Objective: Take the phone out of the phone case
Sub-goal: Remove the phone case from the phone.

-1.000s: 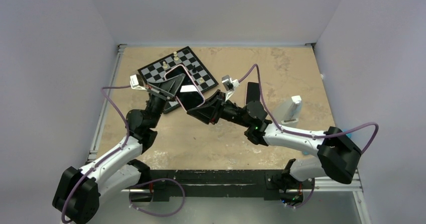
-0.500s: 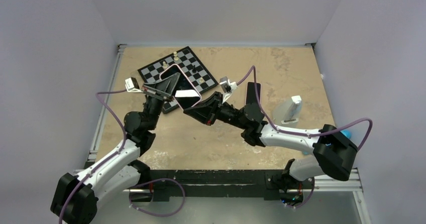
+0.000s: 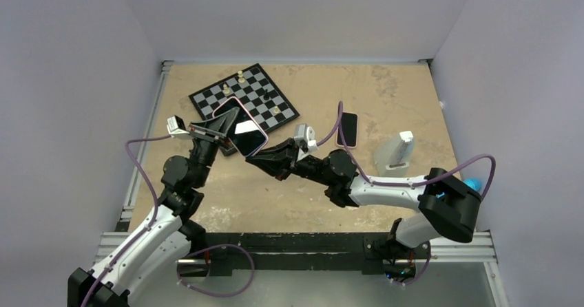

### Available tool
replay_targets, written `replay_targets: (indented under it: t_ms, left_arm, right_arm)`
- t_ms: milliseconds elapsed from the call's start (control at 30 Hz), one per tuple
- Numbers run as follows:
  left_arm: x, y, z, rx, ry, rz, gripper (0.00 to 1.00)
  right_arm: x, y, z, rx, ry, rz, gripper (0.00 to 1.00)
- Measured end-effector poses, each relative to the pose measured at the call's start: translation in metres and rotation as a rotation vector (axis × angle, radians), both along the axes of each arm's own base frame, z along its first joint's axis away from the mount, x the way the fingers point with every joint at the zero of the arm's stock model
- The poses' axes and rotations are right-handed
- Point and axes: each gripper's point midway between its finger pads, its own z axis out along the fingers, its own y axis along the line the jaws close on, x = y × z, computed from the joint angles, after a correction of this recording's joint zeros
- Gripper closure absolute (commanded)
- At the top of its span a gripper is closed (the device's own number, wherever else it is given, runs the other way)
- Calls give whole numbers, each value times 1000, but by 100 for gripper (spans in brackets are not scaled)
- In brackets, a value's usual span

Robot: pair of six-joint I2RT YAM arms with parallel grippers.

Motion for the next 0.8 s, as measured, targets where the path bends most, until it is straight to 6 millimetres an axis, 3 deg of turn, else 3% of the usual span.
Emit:
replay_targets:
  t_ms: [300,533,800]
  left_arm:
    - [-1,-1,-1,15,-6,-4,100]
    - [3,-22,-2,57,-59,-81,100]
    - [16,-30,-13,90,-35,-84,100]
  right_arm:
    - [0,0,-4,18,19,97,100]
    - [-1,-11,-7,-6,373,335,100]
    - [14,-24,-18,-34,636,350,100]
